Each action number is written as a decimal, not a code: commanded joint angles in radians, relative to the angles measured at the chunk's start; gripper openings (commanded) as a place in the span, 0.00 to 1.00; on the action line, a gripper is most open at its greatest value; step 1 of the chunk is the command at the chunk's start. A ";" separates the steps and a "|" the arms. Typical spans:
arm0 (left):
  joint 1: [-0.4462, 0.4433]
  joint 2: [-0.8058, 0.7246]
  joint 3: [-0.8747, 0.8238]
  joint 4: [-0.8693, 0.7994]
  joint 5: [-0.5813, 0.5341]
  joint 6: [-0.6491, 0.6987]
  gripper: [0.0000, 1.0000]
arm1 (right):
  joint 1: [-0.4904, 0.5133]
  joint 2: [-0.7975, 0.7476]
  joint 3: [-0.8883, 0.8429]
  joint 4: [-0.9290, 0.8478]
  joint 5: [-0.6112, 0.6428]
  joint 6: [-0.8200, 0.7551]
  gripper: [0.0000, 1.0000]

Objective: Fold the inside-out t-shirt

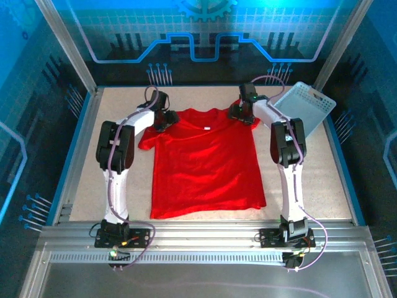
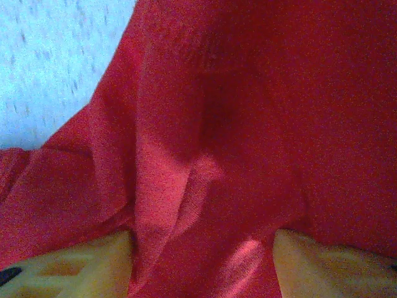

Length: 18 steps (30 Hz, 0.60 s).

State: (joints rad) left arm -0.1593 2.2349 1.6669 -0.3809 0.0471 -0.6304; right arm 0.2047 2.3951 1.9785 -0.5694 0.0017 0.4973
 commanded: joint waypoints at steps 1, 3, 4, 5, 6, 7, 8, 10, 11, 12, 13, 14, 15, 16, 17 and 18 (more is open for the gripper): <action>0.014 0.096 0.101 -0.086 0.034 -0.006 0.64 | -0.031 0.097 0.160 -0.100 -0.041 0.007 0.62; 0.015 0.103 0.157 -0.125 0.026 0.014 0.65 | -0.041 0.112 0.236 -0.147 -0.048 -0.003 0.62; 0.015 0.092 0.182 -0.153 0.014 0.029 0.67 | -0.042 0.100 0.256 -0.163 -0.051 -0.015 0.62; 0.015 0.066 0.191 -0.173 0.001 0.043 0.69 | -0.040 0.069 0.250 -0.167 -0.056 -0.028 0.63; 0.014 0.033 0.183 -0.183 -0.012 0.052 0.72 | -0.038 0.032 0.228 -0.161 -0.064 -0.039 0.63; 0.012 -0.011 0.168 -0.190 -0.025 0.061 0.75 | -0.038 -0.021 0.195 -0.149 -0.075 -0.049 0.65; 0.009 -0.061 0.147 -0.198 -0.037 0.073 0.78 | -0.037 -0.086 0.149 -0.137 -0.084 -0.058 0.66; -0.007 -0.169 0.095 -0.216 -0.069 0.100 0.84 | -0.035 -0.211 0.055 -0.110 -0.093 -0.072 0.70; -0.024 -0.221 0.062 -0.232 -0.100 0.113 0.86 | -0.032 -0.282 -0.007 -0.088 -0.098 -0.082 0.72; -0.042 -0.275 0.027 -0.243 -0.122 0.126 0.88 | -0.027 -0.334 -0.055 -0.075 -0.099 -0.089 0.72; -0.068 -0.333 -0.014 -0.253 -0.149 0.136 0.89 | -0.022 -0.407 -0.114 -0.069 -0.096 -0.098 0.73; -0.102 -0.391 -0.071 -0.258 -0.175 0.144 0.91 | -0.015 -0.472 -0.170 -0.066 -0.089 -0.103 0.74; -0.134 -0.439 -0.121 -0.258 -0.198 0.152 0.91 | -0.009 -0.533 -0.227 -0.056 -0.088 -0.106 0.74; -0.178 -0.491 -0.175 -0.262 -0.229 0.162 0.92 | -0.001 -0.601 -0.303 -0.039 -0.087 -0.107 0.75; -0.224 -0.535 -0.232 -0.269 -0.265 0.172 0.92 | 0.004 -0.672 -0.380 -0.022 -0.086 -0.108 0.76; -0.269 -0.569 -0.275 -0.276 -0.293 0.182 0.92 | 0.010 -0.730 -0.443 -0.008 -0.081 -0.106 0.76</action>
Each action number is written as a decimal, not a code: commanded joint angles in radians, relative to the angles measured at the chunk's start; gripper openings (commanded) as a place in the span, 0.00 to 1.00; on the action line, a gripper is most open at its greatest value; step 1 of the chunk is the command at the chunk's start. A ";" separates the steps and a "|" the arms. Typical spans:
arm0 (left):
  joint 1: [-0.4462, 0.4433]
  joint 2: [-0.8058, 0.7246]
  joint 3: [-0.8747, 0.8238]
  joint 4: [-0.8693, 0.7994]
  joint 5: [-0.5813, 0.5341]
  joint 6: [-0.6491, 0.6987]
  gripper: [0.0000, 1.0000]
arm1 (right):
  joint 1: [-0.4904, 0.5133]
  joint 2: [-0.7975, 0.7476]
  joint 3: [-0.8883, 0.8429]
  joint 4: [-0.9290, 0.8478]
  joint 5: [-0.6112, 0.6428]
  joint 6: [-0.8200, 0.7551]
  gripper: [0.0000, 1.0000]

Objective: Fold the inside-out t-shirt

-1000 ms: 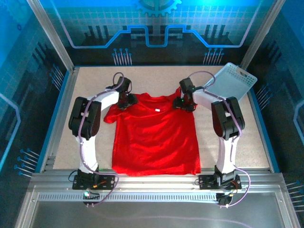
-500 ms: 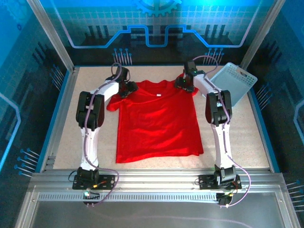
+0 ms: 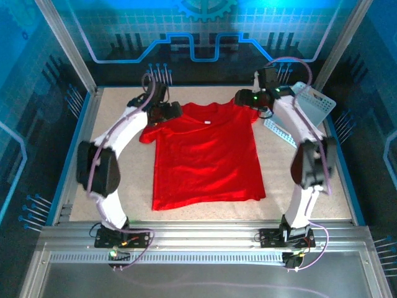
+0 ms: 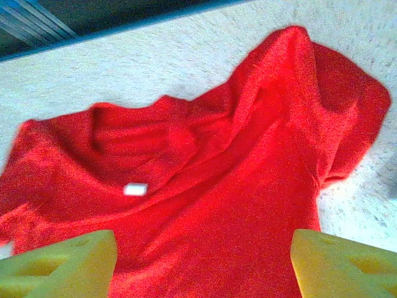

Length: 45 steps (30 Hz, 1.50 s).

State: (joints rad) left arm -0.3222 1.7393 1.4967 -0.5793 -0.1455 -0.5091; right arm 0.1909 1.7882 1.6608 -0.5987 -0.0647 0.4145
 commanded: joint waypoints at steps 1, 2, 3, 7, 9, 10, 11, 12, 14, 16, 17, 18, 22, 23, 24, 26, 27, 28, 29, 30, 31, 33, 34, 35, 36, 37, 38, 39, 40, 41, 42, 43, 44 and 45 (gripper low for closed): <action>-0.156 -0.107 -0.151 -0.087 -0.127 0.070 0.92 | 0.030 -0.193 -0.207 0.029 -0.006 -0.019 0.76; -0.202 -0.136 -0.197 -0.092 -0.146 0.078 0.92 | 0.033 -0.255 -0.279 0.035 0.002 -0.013 0.77; -0.250 -0.157 -0.229 -0.099 -0.161 0.082 0.92 | 0.037 -0.304 -0.331 0.037 0.003 -0.009 0.77; -0.450 -0.215 -0.341 -0.150 -0.220 0.086 0.91 | 0.077 -0.515 -0.546 0.019 0.060 0.000 0.77; -0.542 -0.228 -0.381 -0.163 -0.235 0.078 0.90 | 0.095 -0.609 -0.638 0.007 0.068 0.011 0.77; -0.585 -0.230 -0.400 -0.167 -0.235 0.068 0.89 | 0.105 -0.659 -0.686 0.000 0.074 0.019 0.77; -0.624 -0.228 -0.420 -0.171 -0.234 0.057 0.88 | 0.114 -0.709 -0.730 -0.006 0.082 0.027 0.77; -0.652 -0.224 -0.431 -0.177 -0.234 0.050 0.87 | 0.118 -0.750 -0.765 -0.013 0.085 0.036 0.77; -0.710 -0.211 -0.460 -0.174 -0.233 0.039 0.85 | 0.130 -0.833 -0.847 -0.028 0.079 0.051 0.77; -0.752 -0.185 -0.464 -0.174 -0.234 0.026 0.84 | 0.139 -0.892 -0.893 -0.058 0.098 0.067 0.77; -0.770 -0.170 -0.459 -0.171 -0.236 0.022 0.84 | 0.143 -0.912 -0.910 -0.071 0.102 0.074 0.77; -0.789 -0.153 -0.452 -0.162 -0.237 0.024 0.84 | 0.145 -0.926 -0.929 -0.085 0.106 0.085 0.77; -0.813 -0.102 -0.421 -0.106 -0.228 0.016 0.83 | 0.157 -0.915 -0.974 -0.155 0.112 0.166 0.75; -0.813 -0.101 -0.424 -0.086 -0.229 0.015 0.83 | 0.167 -0.909 -0.988 -0.161 0.111 0.190 0.74; -0.814 -0.098 -0.427 -0.063 -0.233 0.014 0.83 | 0.183 -0.903 -1.005 -0.165 0.110 0.214 0.73; -0.814 -0.094 -0.430 -0.036 -0.244 0.018 0.83 | 0.224 -0.898 -1.033 -0.173 0.129 0.267 0.72; -0.813 -0.088 -0.427 -0.036 -0.259 0.016 0.84 | 0.244 -0.898 -1.047 -0.177 0.136 0.295 0.71; -0.814 -0.082 -0.423 -0.039 -0.273 0.016 0.84 | 0.265 -0.901 -1.059 -0.180 0.139 0.323 0.70; -0.812 -0.079 -0.423 -0.041 -0.283 0.014 0.83 | 0.281 -0.906 -1.066 -0.186 0.147 0.353 0.69; -0.812 -0.079 -0.426 -0.038 -0.289 0.012 0.83 | 0.302 -0.917 -1.078 -0.187 0.153 0.387 0.68; -0.812 -0.083 -0.434 -0.030 -0.290 0.012 0.84 | 0.325 -0.926 -1.091 -0.182 0.154 0.417 0.67; -0.809 -0.092 -0.452 -0.018 -0.292 0.007 0.84 | 0.363 -0.941 -1.108 -0.175 0.160 0.468 0.66; -0.805 -0.095 -0.461 -0.015 -0.295 0.002 0.85 | 0.386 -0.943 -1.117 -0.167 0.159 0.493 0.66; -0.804 -0.098 -0.467 -0.012 -0.296 -0.002 0.85 | 0.404 -0.942 -1.126 -0.155 0.158 0.518 0.65; -0.801 -0.101 -0.475 -0.009 -0.296 -0.005 0.85 | 0.425 -0.941 -1.141 -0.141 0.157 0.549 0.63; -0.799 -0.105 -0.482 -0.004 -0.296 -0.006 0.85 | 0.447 -0.940 -1.154 -0.113 0.152 0.577 0.62; -0.798 -0.108 -0.489 0.001 -0.296 -0.007 0.85 | 0.467 -0.939 -1.167 -0.093 0.150 0.602 0.61; -0.796 -0.112 -0.495 0.004 -0.296 -0.010 0.85 | 0.488 -0.935 -1.176 -0.079 0.160 0.628 0.59; -0.793 -0.114 -0.501 0.008 -0.296 -0.012 0.85 | 0.510 -0.929 -1.182 -0.070 0.179 0.653 0.58; -0.794 -0.117 -0.504 0.010 -0.296 -0.013 0.85 | 0.522 -0.922 -1.185 -0.067 0.197 0.670 0.57; -0.793 -0.119 -0.508 0.014 -0.296 -0.015 0.85 | 0.534 -0.916 -1.187 -0.060 0.215 0.687 0.55; -0.793 -0.119 -0.513 0.019 -0.294 -0.016 0.85 | 0.541 -0.912 -1.195 -0.042 0.227 0.695 0.54; -0.793 -0.119 -0.516 0.023 -0.291 -0.017 0.85 | 0.545 -0.908 -1.199 -0.030 0.240 0.705 0.54; -0.792 -0.119 -0.519 0.027 -0.290 -0.017 0.85 | 0.548 -0.906 -1.205 -0.017 0.255 0.718 0.52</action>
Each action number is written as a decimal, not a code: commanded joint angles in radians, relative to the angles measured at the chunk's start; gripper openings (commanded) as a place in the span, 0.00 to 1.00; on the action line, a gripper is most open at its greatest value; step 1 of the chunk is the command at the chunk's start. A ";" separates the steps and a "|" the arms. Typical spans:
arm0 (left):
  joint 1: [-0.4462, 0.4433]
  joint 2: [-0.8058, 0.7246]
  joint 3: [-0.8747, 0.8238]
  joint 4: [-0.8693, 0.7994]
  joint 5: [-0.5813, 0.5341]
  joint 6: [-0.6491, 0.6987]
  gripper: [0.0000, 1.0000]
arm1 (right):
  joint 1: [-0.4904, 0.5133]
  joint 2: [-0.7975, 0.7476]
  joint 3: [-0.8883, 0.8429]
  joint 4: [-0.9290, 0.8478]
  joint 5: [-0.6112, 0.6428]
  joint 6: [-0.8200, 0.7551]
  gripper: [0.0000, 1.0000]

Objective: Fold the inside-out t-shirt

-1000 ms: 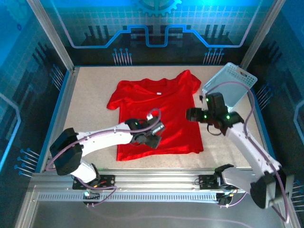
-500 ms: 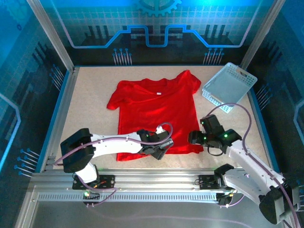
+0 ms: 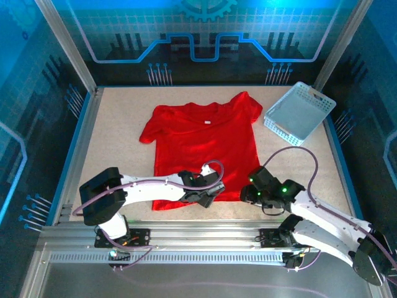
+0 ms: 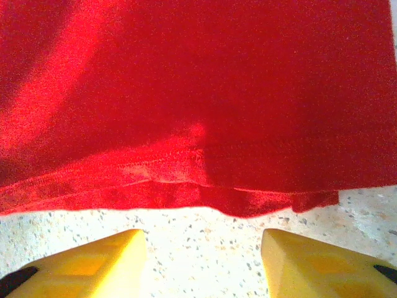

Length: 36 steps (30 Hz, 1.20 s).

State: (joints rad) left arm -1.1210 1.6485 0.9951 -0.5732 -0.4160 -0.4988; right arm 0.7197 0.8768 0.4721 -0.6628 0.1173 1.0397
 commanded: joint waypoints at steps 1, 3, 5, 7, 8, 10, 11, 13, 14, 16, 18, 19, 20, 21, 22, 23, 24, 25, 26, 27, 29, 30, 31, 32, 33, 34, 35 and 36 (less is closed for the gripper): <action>0.006 -0.027 -0.019 0.021 -0.018 -0.027 0.85 | 0.024 0.012 -0.023 0.059 0.090 0.102 0.51; 0.006 -0.027 -0.024 0.023 -0.018 -0.030 0.85 | 0.026 0.026 -0.032 0.074 0.124 0.124 0.49; 0.006 -0.031 -0.032 0.029 -0.018 -0.030 0.85 | 0.028 0.041 -0.045 0.105 0.143 0.135 0.48; 0.006 -0.036 -0.037 0.030 -0.020 -0.030 0.86 | 0.032 0.058 -0.049 0.123 0.173 0.153 0.47; 0.007 -0.038 -0.041 0.032 -0.020 -0.030 0.86 | 0.033 0.064 -0.050 0.133 0.183 0.154 0.47; 0.007 -0.042 -0.048 0.035 -0.018 -0.032 0.86 | 0.033 0.086 -0.047 0.145 0.211 0.163 0.47; 0.007 -0.044 -0.050 0.036 -0.018 -0.032 0.86 | 0.033 0.095 -0.046 0.152 0.222 0.165 0.47; 0.007 -0.047 -0.054 0.039 -0.020 -0.035 0.86 | 0.033 0.122 -0.048 0.170 0.243 0.182 0.48; 0.007 -0.049 -0.057 0.042 -0.018 -0.036 0.86 | 0.032 0.131 -0.051 0.181 0.249 0.189 0.49; 0.007 -0.050 -0.060 0.043 -0.015 -0.037 0.86 | 0.033 0.142 -0.053 0.203 0.264 0.198 0.50; 0.008 -0.055 -0.066 0.049 -0.013 -0.038 0.86 | 0.038 0.145 -0.054 0.215 0.289 0.206 0.50; 0.007 -0.056 -0.071 0.053 -0.010 -0.038 0.86 | 0.037 0.143 -0.056 0.220 0.304 0.205 0.49; 0.007 -0.056 -0.073 0.055 -0.009 -0.039 0.86 | 0.037 0.142 -0.056 0.231 0.313 0.196 0.47; 0.007 -0.058 -0.075 0.058 -0.008 -0.038 0.86 | 0.038 0.142 -0.055 0.240 0.323 0.189 0.44; 0.007 -0.058 -0.077 0.062 -0.005 -0.037 0.86 | 0.036 0.143 -0.053 0.243 0.329 0.187 0.41; 0.008 -0.058 -0.079 0.065 -0.002 -0.037 0.86 | 0.036 0.150 -0.050 0.248 0.334 0.181 0.40; 0.008 -0.057 -0.080 0.066 -0.001 -0.035 0.86 | 0.037 0.160 -0.045 0.246 0.339 0.177 0.38; 0.007 -0.059 -0.080 0.071 0.003 -0.032 0.86 | 0.035 0.172 -0.040 0.245 0.341 0.175 0.36; 0.007 -0.059 -0.081 0.073 0.005 -0.030 0.86 | 0.032 0.184 -0.036 0.247 0.339 0.175 0.33; 0.008 -0.062 -0.081 0.077 0.006 -0.025 0.86 | 0.032 0.198 -0.035 0.254 0.333 0.172 0.29; 0.006 -0.064 -0.078 0.086 0.012 -0.013 0.86 | 0.032 0.220 -0.029 0.254 0.325 0.176 0.24; 0.006 -0.063 -0.076 0.090 0.015 -0.008 0.86 | 0.032 0.226 -0.026 0.251 0.323 0.179 0.21; 0.006 -0.063 -0.072 0.095 0.017 -0.002 0.86 | 0.032 0.228 -0.024 0.246 0.322 0.181 0.17; 0.006 -0.062 -0.067 0.104 0.020 0.006 0.86 | 0.033 0.222 -0.023 0.243 0.319 0.183 0.14; 0.004 -0.059 -0.059 0.110 0.021 0.013 0.86 | 0.033 0.212 -0.022 0.235 0.318 0.183 0.11; -0.002 -0.051 -0.046 0.113 0.014 0.024 0.86 | 0.033 0.199 -0.018 0.225 0.315 0.183 0.07; -0.008 -0.044 -0.032 0.114 0.004 0.034 0.87 | 0.034 0.183 -0.013 0.212 0.313 0.183 0.04; -0.016 -0.037 -0.018 0.120 -0.007 0.048 0.88 | 0.035 0.161 -0.005 0.197 0.309 0.179 0.02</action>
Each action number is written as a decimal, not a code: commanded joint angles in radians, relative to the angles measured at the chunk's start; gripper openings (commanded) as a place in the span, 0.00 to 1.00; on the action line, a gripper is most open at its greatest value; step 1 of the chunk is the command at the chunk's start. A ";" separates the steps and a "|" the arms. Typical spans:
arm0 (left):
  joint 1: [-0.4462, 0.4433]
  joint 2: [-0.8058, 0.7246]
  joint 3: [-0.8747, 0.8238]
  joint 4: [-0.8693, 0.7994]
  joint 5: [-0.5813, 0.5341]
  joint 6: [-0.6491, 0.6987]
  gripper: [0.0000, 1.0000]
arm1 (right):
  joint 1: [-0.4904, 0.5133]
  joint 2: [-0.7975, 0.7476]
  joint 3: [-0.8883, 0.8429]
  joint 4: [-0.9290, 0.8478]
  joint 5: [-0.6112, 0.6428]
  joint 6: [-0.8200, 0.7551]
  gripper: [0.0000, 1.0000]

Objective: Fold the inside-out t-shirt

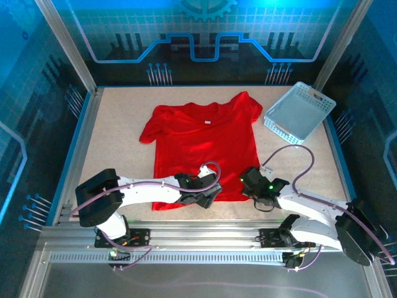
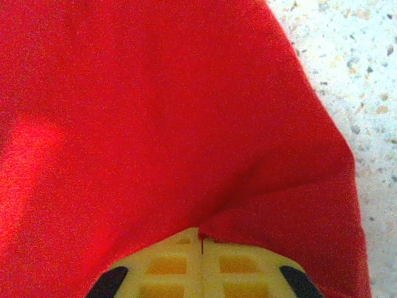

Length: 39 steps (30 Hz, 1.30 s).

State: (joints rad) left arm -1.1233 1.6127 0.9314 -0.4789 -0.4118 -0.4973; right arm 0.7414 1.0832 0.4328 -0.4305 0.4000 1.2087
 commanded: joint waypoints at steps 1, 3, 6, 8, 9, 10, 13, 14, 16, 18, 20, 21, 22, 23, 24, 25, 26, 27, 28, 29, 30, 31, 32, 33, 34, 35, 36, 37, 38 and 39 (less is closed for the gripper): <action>-0.019 0.006 0.054 0.043 -0.015 0.059 0.89 | 0.016 -0.072 0.041 -0.052 0.022 0.007 0.00; -0.021 0.006 0.054 0.093 -0.015 0.076 0.92 | 0.016 -0.126 0.056 -0.087 0.021 0.000 0.00; -0.020 0.010 0.058 0.173 -0.014 0.105 0.95 | 0.016 -0.197 0.079 -0.127 0.009 -0.011 0.00; -0.019 0.040 0.091 0.191 -0.003 0.132 0.96 | 0.016 -0.220 0.094 -0.141 -0.003 -0.018 0.00; -0.020 0.061 0.115 0.195 0.006 0.145 0.96 | 0.016 -0.224 0.104 -0.145 -0.009 -0.023 0.00; -0.020 0.080 0.135 0.198 0.016 0.155 0.96 | 0.016 -0.225 0.113 -0.149 -0.014 -0.027 0.00; -0.021 0.114 0.161 0.225 0.042 0.173 0.96 | 0.016 -0.214 0.137 -0.160 -0.021 -0.034 0.00; -0.021 0.117 0.159 0.233 0.052 0.175 0.97 | 0.016 -0.213 0.140 -0.159 -0.024 -0.037 0.00; -0.024 0.117 0.154 0.244 0.080 0.183 0.97 | 0.016 -0.213 0.145 -0.160 -0.020 -0.042 0.00; -0.028 0.103 0.133 0.252 0.084 0.180 0.98 | 0.014 -0.213 0.146 -0.160 -0.014 -0.046 0.00; -0.029 0.090 0.106 0.267 0.092 0.173 0.99 | 0.011 -0.212 0.149 -0.159 -0.016 -0.047 0.00; -0.027 0.093 0.101 0.262 0.079 0.167 0.99 | 0.011 -0.212 0.148 -0.154 -0.020 -0.048 0.00; -0.027 0.105 0.105 0.244 0.058 0.160 0.99 | 0.011 -0.212 0.150 -0.151 -0.025 -0.048 0.00; -0.026 0.118 0.111 0.227 0.039 0.158 0.97 | 0.012 -0.216 0.153 -0.149 -0.029 -0.048 0.00; -0.027 0.133 0.117 0.212 0.011 0.152 0.93 | 0.012 -0.219 0.157 -0.150 -0.034 -0.049 0.00; -0.024 0.146 0.116 0.207 -0.011 0.147 0.91 | 0.011 -0.222 0.163 -0.154 -0.037 -0.052 0.00; -0.021 0.150 0.109 0.213 -0.015 0.148 0.90 | 0.010 -0.224 0.169 -0.162 -0.039 -0.053 0.00; -0.018 0.152 0.102 0.222 -0.023 0.149 0.88 | 0.009 -0.227 0.177 -0.173 -0.039 -0.055 0.00; -0.014 0.153 0.098 0.226 -0.031 0.150 0.85 | 0.009 -0.230 0.182 -0.177 -0.042 -0.060 0.00; -0.009 0.154 0.095 0.227 -0.036 0.149 0.83 | 0.009 -0.232 0.186 -0.179 -0.044 -0.065 0.00; -0.004 0.151 0.094 0.227 -0.039 0.151 0.81 | 0.008 -0.233 0.195 -0.189 -0.044 -0.067 0.00; -0.001 0.148 0.093 0.229 -0.046 0.152 0.78 | 0.007 -0.234 0.202 -0.196 -0.043 -0.072 0.00; 0.000 0.144 0.093 0.230 -0.051 0.157 0.76 | 0.007 -0.236 0.206 -0.201 -0.043 -0.074 0.00; 0.002 0.138 0.093 0.231 -0.054 0.164 0.74 | 0.005 -0.241 0.211 -0.208 -0.043 -0.076 0.00; 0.005 0.135 0.098 0.226 -0.064 0.167 0.70 | 0.004 -0.245 0.213 -0.206 -0.043 -0.078 0.00; 0.007 0.132 0.101 0.219 -0.075 0.169 0.64 | 0.003 -0.250 0.216 -0.207 -0.043 -0.079 0.00; 0.009 0.124 0.103 0.217 -0.084 0.169 0.57 | 0.004 -0.254 0.218 -0.210 -0.040 -0.082 0.00; 0.013 0.113 0.099 0.217 -0.089 0.168 0.51 | 0.004 -0.256 0.219 -0.211 -0.034 -0.086 0.00; 0.016 0.102 0.098 0.217 -0.092 0.167 0.44 | 0.002 -0.257 0.218 -0.211 -0.030 -0.092 0.00; 0.020 0.087 0.095 0.219 -0.092 0.163 0.37 | 0.002 -0.258 0.215 -0.208 -0.026 -0.101 0.00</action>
State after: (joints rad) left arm -1.1145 1.7519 1.0309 -0.2485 -0.4610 -0.3386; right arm 0.7406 0.8394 0.6239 -0.6083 0.3557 1.1313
